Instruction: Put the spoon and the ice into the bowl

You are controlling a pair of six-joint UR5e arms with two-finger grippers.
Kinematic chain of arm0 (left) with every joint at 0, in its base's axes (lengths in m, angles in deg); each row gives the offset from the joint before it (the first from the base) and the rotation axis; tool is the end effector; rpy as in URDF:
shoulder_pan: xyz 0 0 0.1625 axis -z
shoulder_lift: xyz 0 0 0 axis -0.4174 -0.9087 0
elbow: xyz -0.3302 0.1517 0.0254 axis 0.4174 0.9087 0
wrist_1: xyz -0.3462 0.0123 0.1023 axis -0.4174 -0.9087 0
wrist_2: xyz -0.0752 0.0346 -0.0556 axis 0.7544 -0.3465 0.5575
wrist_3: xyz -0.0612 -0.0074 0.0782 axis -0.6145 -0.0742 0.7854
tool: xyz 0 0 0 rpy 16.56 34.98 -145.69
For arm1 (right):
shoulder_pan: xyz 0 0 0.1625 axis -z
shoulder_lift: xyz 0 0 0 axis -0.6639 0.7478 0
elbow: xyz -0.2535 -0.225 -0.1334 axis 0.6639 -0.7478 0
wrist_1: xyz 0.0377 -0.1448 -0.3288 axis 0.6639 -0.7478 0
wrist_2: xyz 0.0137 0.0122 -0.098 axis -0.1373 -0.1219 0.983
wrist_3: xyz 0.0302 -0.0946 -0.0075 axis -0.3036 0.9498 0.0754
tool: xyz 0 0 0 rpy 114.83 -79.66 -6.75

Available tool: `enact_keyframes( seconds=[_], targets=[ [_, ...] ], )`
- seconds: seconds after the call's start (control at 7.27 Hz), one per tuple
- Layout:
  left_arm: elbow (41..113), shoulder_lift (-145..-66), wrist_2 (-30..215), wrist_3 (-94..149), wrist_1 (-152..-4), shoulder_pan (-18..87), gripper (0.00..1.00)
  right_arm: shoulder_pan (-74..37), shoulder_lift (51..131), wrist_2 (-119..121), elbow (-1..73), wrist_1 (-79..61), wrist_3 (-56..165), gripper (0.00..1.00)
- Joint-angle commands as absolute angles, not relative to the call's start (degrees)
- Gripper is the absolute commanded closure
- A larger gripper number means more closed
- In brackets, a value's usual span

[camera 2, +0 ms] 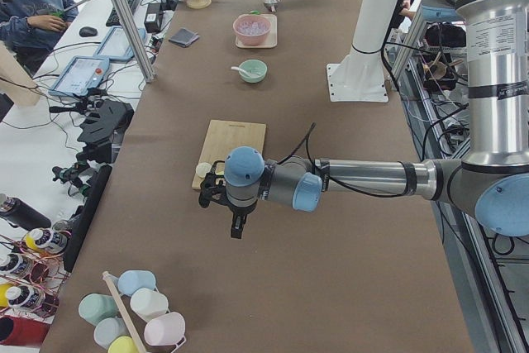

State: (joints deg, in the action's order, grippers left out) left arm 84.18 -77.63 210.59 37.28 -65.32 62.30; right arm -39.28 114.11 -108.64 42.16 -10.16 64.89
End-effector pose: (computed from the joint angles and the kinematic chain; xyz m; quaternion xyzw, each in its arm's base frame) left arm -0.0366 -0.3970 0.5656 0.0761 0.4220 0.0344 0.9027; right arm -0.0043 -0.4395 0.5267 0.1005 -0.3773 -0.0833 0.9168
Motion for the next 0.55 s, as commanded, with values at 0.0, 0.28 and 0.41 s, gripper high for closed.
enact_keyframes(
  seconds=[0.0,0.28,0.41],
  targets=[
    [83.9,-77.66,210.93,37.42,-65.43,62.34,0.02,-39.87,114.46,-108.74,41.85,-10.21,64.96,0.0],
    [84.16,-77.13,211.11,37.42,-65.43,62.43,0.02,-40.4,114.73,-108.74,41.59,-10.21,64.96,0.0],
    [84.16,-77.13,211.19,37.42,-65.43,62.69,0.02,-40.84,114.82,-108.74,41.41,-10.21,64.96,0.0]
  ],
)
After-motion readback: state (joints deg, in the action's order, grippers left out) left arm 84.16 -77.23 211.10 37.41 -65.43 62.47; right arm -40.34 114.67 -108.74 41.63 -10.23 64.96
